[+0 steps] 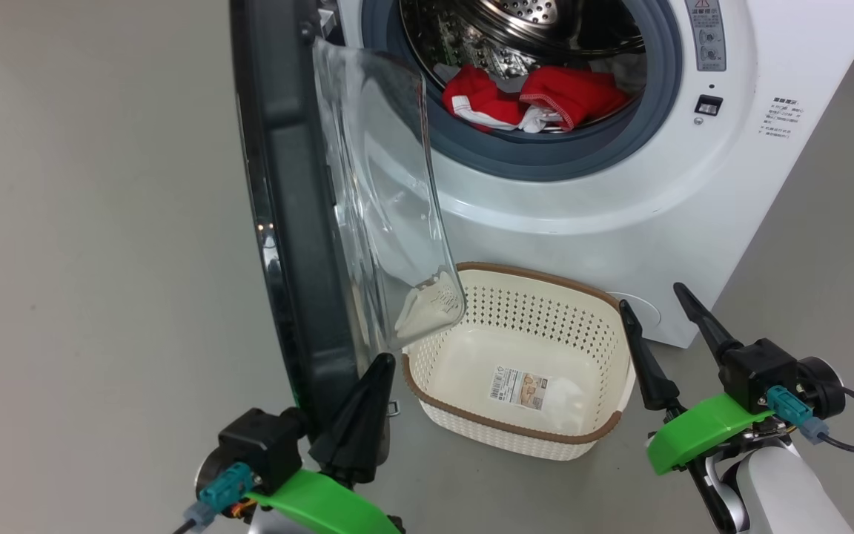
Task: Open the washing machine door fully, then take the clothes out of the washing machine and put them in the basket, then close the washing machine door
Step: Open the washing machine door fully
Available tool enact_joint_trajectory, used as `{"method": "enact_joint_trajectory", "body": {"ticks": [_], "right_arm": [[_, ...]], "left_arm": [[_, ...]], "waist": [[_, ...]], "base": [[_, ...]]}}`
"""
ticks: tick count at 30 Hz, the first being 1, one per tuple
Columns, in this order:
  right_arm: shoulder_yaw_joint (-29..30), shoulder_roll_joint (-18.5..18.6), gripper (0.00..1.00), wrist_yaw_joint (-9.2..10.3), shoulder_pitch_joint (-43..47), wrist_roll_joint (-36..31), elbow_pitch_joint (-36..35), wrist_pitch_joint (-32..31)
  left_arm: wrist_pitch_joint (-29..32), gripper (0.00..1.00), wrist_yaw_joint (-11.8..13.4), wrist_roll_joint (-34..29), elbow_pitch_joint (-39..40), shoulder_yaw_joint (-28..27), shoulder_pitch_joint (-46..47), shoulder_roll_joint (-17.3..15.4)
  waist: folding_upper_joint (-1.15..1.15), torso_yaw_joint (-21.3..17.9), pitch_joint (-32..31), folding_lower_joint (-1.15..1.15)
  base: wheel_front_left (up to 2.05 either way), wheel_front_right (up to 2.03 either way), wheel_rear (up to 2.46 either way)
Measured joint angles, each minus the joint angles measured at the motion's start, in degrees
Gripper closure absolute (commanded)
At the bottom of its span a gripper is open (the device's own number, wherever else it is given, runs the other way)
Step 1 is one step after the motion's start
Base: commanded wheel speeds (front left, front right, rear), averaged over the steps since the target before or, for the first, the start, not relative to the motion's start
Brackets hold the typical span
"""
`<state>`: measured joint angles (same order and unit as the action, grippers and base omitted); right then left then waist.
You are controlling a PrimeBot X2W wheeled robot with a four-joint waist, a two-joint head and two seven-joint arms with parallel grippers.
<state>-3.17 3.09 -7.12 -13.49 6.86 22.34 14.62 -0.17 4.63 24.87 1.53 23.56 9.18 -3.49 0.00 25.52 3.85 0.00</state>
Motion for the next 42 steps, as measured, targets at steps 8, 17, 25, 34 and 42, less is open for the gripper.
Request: {"method": "enact_joint_trajectory", "body": {"ticks": [8, 17, 25, 34, 42], "right_arm": [[-0.23, 0.00, 0.00, 0.00, 0.09, -0.49, 0.41, 0.00], [-0.73, 0.00, 0.00, 0.00, 0.58, -1.00, 0.80, 0.01], [-0.71, 0.00, 0.00, 0.00, 0.63, -1.59, 0.78, 0.00], [0.09, 0.01, 0.00, 0.00, 0.63, -2.42, 1.00, 0.00], [0.25, 0.04, 0.00, 0.00, 0.63, -3.42, 1.66, 0.00]], "left_arm": [[-2.04, 1.00, 1.12, 0.41, -2.97, -1.88, -0.02, -0.15], [-2.50, 1.00, 4.16, -0.05, -2.35, -5.21, -1.76, -2.81], [-3.28, 1.00, 5.25, 0.01, -2.30, -8.06, -2.55, -4.38], [-6.99, 1.00, 7.13, 1.40, -4.66, -12.69, -2.47, -5.00], [-10.03, 1.00, 7.80, 2.47, -8.18, -16.13, -1.43, -5.22]], "waist": [[0.00, 0.73, -0.07, 0.00], [0.00, 2.10, -0.20, 0.00], [0.00, 3.12, 0.44, 0.00], [0.00, 3.50, 1.66, 0.01], [0.00, 3.91, 2.84, 0.00]], "base": [[0.00, 0.00, 0.00], [0.00, 0.00, 0.00], [0.00, 0.00, 0.00], [0.00, 0.00, 0.00], [0.00, 0.00, 0.00]]}}
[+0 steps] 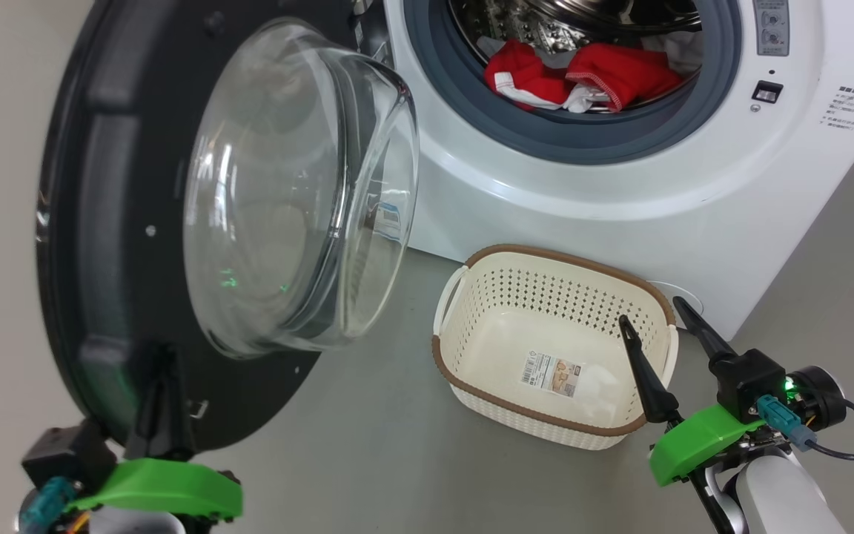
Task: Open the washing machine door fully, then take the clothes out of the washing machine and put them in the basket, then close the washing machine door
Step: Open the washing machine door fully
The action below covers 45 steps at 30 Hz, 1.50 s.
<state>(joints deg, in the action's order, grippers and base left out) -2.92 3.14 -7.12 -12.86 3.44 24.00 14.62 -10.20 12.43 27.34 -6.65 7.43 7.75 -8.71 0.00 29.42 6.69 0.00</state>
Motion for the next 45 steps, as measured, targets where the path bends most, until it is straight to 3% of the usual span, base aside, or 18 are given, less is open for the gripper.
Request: {"method": "enact_joint_trajectory", "body": {"ticks": [5, 15, 23, 35, 45], "right_arm": [[0.02, 0.00, 0.00, 0.00, 0.00, -0.04, 0.13, 0.01], [-0.77, 0.07, 0.00, 0.00, -0.12, -1.10, 1.93, 0.01], [-1.38, 0.56, 0.00, 0.00, -0.63, -1.10, 3.00, 0.00], [-1.82, 1.11, 0.00, 0.00, -0.65, -1.07, 2.99, 0.00], [-2.15, 1.40, 0.00, 0.00, -0.63, -0.92, 2.85, 0.00]], "left_arm": [[-1.76, 1.00, 0.04, 2.00, -3.55, -2.30, 1.74, -0.14], [-4.02, 1.00, -2.59, 3.10, -12.52, -6.98, 6.73, -0.26], [-4.10, 1.00, -4.07, 2.98, -15.19, -11.80, 10.13, 0.53], [-4.28, 1.00, -7.80, 0.37, -21.50, -17.17, 14.32, 1.07], [-4.28, 1.00, -8.44, -2.55, -24.26, -19.01, 15.64, 1.66]], "waist": [[0.00, 0.44, 0.37, 0.00], [0.00, 0.97, 1.95, 0.00], [0.00, 0.90, 2.41, 0.00], [0.00, 0.48, 2.27, 0.00], [0.00, 0.37, 1.67, 0.00]], "base": [[0.00, 0.00, 0.00], [0.00, 0.00, 0.00], [0.00, 0.00, 0.00], [0.00, 0.00, 0.00], [0.00, 0.00, 0.00]]}}
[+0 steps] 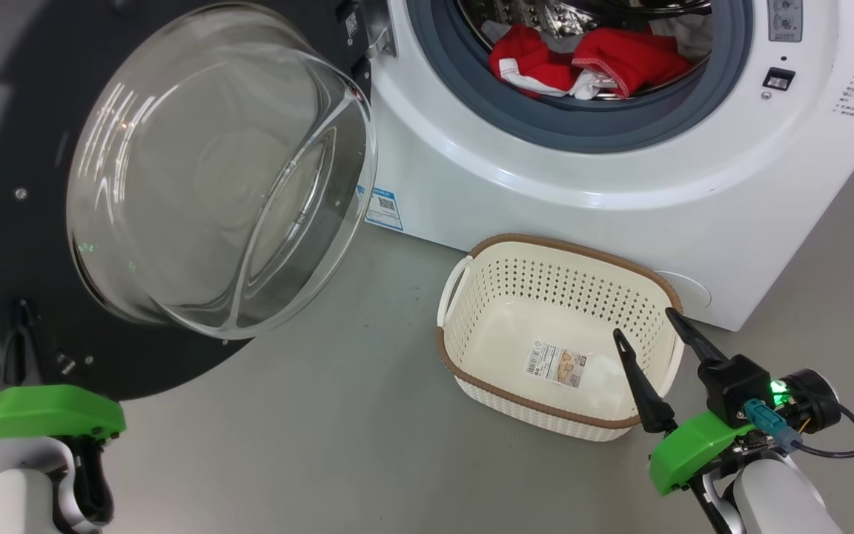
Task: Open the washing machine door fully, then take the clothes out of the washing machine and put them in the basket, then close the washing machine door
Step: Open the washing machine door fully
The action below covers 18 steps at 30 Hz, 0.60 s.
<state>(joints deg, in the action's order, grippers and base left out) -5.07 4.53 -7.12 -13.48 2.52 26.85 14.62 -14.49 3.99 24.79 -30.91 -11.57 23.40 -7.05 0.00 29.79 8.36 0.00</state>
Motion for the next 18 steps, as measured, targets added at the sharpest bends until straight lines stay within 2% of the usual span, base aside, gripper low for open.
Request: {"method": "enact_joint_trajectory", "body": {"ticks": [4, 5, 6, 7, 8, 9, 13, 18], "right_arm": [[-0.02, 0.00, 0.00, 0.00, 0.02, 0.04, 0.13, 0.00], [-0.01, -0.01, 0.00, 0.00, 0.02, 0.21, 0.16, 0.00], [0.10, -0.03, 0.00, 0.00, 0.04, 0.66, 0.16, 0.00], [0.46, -0.08, 0.00, 0.00, 0.08, 1.24, -0.07, 0.00], [0.46, -0.08, 0.00, 0.00, 0.08, 1.24, -0.07, 0.00], [0.60, -0.30, 0.00, 0.00, 0.14, 2.54, -0.80, 0.00], [1.33, -0.87, 0.00, 0.00, 0.50, 4.81, -2.87, 0.00], [2.93, -1.11, 0.00, 0.00, 0.51, 5.30, -5.23, 0.00]], "left_arm": [[0.00, 1.00, 0.00, -1.16, -0.26, -0.14, 0.19, 0.52], [0.00, 0.93, 0.00, -1.67, -0.25, -0.09, 0.19, 0.60], [0.00, 0.71, -0.01, -2.08, -0.21, 0.02, 0.19, 0.68], [0.00, 0.58, -0.25, -2.29, 0.63, 0.05, 0.17, 1.02], [0.00, 0.07, -0.25, -2.29, 0.63, 0.05, 0.17, 1.02], [0.00, 0.00, -0.62, -1.98, 2.44, -0.14, 0.13, 1.65], [0.00, 0.00, -2.21, -0.21, 8.20, -0.86, -0.43, 3.26], [-0.08, 0.00, -6.28, -2.13, 18.95, 0.10, -2.68, 3.58]], "waist": [[0.00, -0.02, -0.39, 0.00], [0.00, -0.02, -0.54, 0.00], [0.00, -0.02, -0.75, 0.00], [0.00, -0.13, -1.24, 0.00], [0.00, -0.13, -1.24, 0.00], [0.00, -0.47, -1.62, 0.00], [0.00, -1.70, -2.15, 0.00], [0.00, -3.73, -2.49, 0.00]], "base": [[0.00, 0.00, 0.00], [0.00, 0.00, 0.00], [0.00, 0.00, 0.00], [0.00, 0.00, 0.00], [0.00, 0.00, 0.00], [0.00, 0.00, 0.00], [0.00, 0.00, 0.00], [0.00, 0.00, 0.00]]}}
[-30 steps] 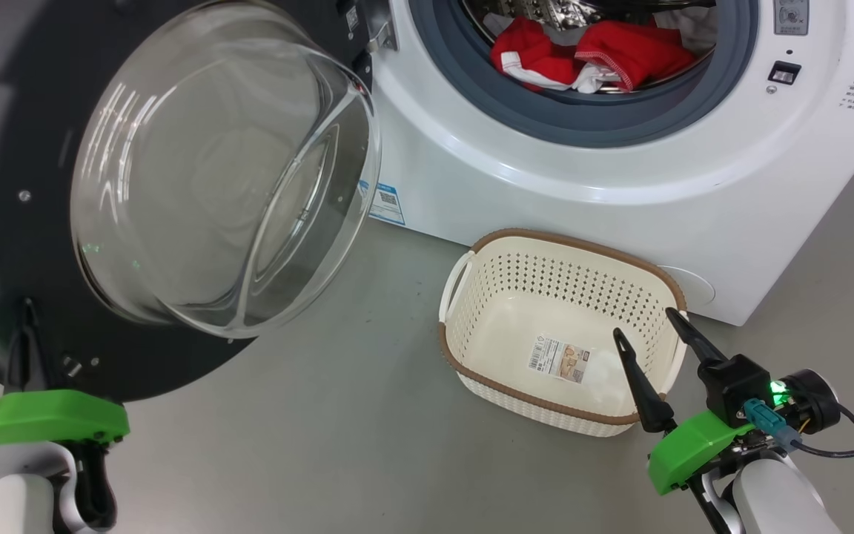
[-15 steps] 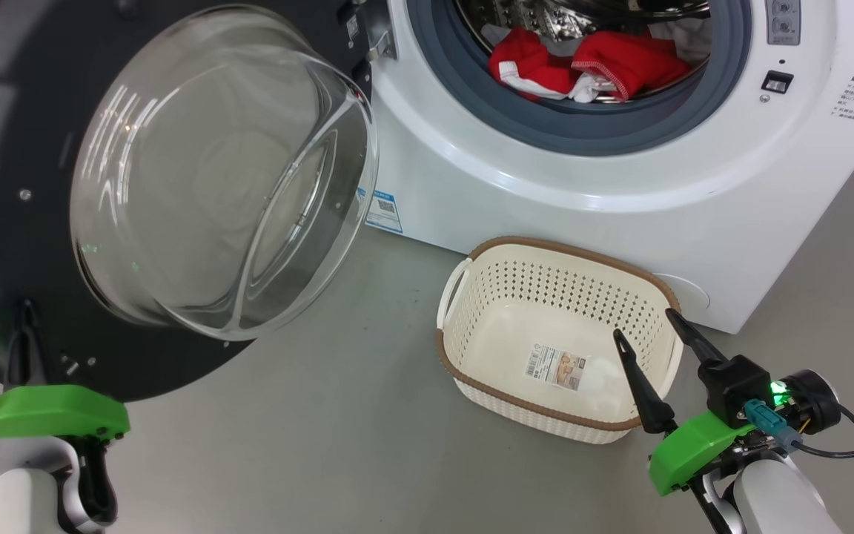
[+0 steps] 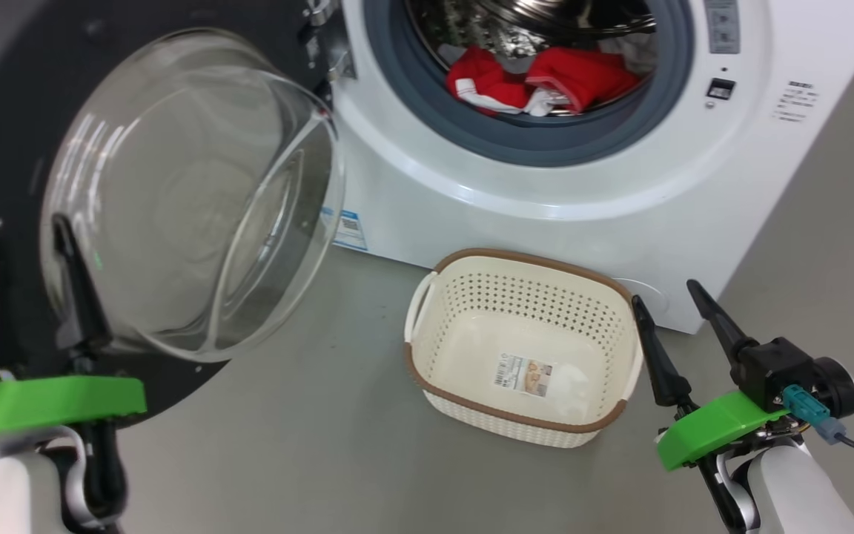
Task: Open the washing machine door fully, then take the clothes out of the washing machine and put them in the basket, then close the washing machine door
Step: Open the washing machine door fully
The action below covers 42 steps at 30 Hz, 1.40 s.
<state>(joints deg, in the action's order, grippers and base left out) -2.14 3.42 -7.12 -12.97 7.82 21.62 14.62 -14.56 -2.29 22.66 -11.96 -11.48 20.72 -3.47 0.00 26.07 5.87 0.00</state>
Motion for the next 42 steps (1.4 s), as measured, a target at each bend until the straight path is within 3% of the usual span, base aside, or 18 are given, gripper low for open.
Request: {"method": "enact_joint_trajectory", "body": {"ticks": [12, 23, 42], "right_arm": [[3.28, -0.31, 0.00, 0.00, 0.16, 1.74, -5.01, 0.01], [3.87, -0.45, 0.00, 0.00, 1.89, 2.19, -7.38, 0.00], [-0.25, 0.49, 0.00, -0.01, 7.13, 1.36, -10.90, 0.01]], "left_arm": [[0.30, 0.00, -3.38, 1.14, 9.66, 10.12, -3.87, 1.20], [1.35, 0.00, -4.36, -0.25, 5.37, 15.93, -6.90, -1.60], [0.25, 0.00, -4.80, -0.79, -3.42, 13.29, -15.05, -3.69]], "waist": [[0.00, -6.44, -0.37, 0.00], [0.00, -14.22, -0.46, 0.00], [0.00, -26.52, -3.43, 0.00]], "base": [[0.00, 0.00, 0.00], [0.00, 0.00, 0.00], [0.00, 0.00, 0.00]]}}
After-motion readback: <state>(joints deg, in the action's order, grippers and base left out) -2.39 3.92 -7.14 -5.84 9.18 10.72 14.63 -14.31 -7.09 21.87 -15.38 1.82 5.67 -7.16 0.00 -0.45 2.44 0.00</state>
